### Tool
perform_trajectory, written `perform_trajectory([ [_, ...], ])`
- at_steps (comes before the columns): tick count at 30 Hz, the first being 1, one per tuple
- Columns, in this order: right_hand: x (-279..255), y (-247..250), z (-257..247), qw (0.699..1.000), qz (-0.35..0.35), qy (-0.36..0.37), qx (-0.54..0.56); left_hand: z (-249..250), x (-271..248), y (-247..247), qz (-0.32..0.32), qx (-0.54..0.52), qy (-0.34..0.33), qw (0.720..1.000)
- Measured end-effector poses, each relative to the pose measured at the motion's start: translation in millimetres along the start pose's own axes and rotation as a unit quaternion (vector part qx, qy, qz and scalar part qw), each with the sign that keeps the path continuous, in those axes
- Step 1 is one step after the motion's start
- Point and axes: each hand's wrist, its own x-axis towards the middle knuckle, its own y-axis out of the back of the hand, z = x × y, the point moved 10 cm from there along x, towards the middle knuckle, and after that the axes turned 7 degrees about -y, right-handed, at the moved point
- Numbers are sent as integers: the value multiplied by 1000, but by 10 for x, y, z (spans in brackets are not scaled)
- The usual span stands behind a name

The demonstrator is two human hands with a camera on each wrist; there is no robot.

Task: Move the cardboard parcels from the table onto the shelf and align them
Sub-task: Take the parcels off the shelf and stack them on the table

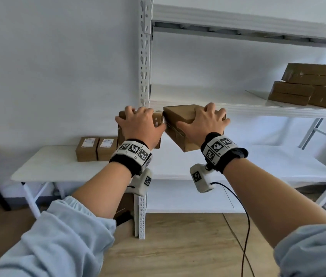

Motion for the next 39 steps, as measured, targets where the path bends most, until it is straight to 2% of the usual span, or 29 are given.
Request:
perform_trajectory([
  [9,-522,-664,-1083,996,-72,61,-2,-1239,-413,-56,-24,37,86,995],
  [14,-554,-1137,-1785,988,-102,114,-7,-1938,-414,-260,-54,68,135,987],
  [21,-168,-1851,-2643,980,-103,170,-19,-2652,60,-637,-69,115,164,977],
  [28,427,-2549,-3084,975,-132,177,-10,-3137,614,-1236,-90,118,181,972],
  [39,1155,-3715,-3549,977,-174,121,-28,-3870,1396,-2424,-130,79,162,975],
])
